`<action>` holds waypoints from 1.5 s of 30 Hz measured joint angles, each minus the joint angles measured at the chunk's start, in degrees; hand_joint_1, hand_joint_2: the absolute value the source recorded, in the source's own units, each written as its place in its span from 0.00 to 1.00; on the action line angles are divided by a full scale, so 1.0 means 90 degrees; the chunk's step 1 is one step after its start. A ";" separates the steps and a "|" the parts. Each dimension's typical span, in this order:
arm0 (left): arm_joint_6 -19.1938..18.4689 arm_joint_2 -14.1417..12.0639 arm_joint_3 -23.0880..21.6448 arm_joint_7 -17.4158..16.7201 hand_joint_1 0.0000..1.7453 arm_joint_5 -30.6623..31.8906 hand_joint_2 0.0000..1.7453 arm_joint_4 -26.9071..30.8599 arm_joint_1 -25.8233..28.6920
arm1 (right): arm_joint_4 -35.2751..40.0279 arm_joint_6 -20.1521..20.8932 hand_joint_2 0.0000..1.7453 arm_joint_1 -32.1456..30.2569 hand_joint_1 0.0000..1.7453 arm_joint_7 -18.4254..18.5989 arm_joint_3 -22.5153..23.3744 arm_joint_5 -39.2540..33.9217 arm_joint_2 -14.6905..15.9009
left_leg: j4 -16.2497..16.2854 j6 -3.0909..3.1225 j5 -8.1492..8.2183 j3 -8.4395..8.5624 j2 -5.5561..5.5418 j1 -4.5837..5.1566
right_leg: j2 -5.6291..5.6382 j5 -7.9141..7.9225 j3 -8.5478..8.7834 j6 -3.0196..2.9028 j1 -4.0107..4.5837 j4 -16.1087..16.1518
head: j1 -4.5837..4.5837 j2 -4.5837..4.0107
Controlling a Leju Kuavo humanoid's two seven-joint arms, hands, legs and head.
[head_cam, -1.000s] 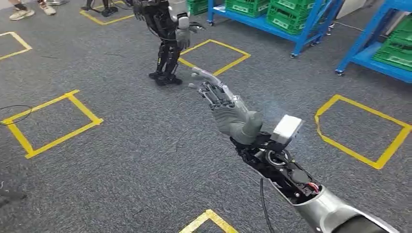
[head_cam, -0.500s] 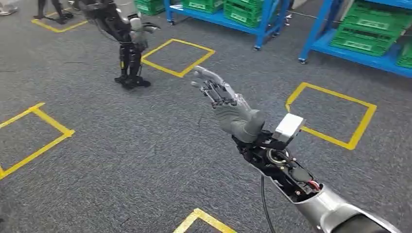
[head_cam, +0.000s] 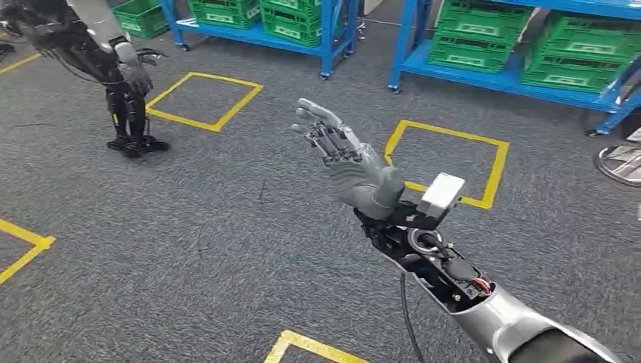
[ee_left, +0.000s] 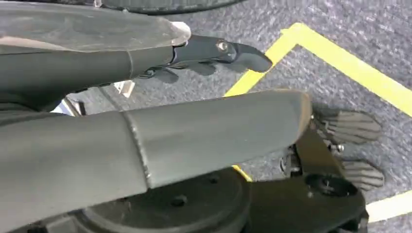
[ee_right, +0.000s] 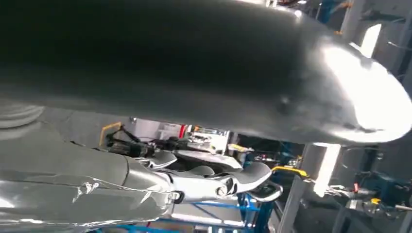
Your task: Take the parts from the cabinet and place them on the table.
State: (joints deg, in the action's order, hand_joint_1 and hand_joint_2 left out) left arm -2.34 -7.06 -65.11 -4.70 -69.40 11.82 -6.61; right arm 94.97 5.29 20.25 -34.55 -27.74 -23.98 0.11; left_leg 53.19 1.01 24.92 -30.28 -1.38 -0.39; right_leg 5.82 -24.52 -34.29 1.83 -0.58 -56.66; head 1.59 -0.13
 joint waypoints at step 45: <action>-0.0061 -0.0041 -0.0005 0.0075 0.00 0.0112 0.00 -0.0017 0.0014 | 0.0107 -0.0917 0.00 -0.0569 0.00 0.0746 0.0624 0.0807 0.0185 | 0.0106 -0.0216 0.0181 0.0105 0.0902 0.0023 | -0.0765 -0.0061 0.0213 -0.0126 -0.0004 0.0091 | 0.0136 0.0000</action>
State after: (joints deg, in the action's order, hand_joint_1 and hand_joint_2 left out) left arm -2.88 -7.43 -65.16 -4.02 -68.39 11.67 -6.48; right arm 95.93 -2.96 15.14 -27.84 -22.12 -16.71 1.77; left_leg 54.14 -0.93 26.55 -29.34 6.74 -0.18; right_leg -1.06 -25.07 -32.37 0.70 -0.62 -55.84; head 2.82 -0.13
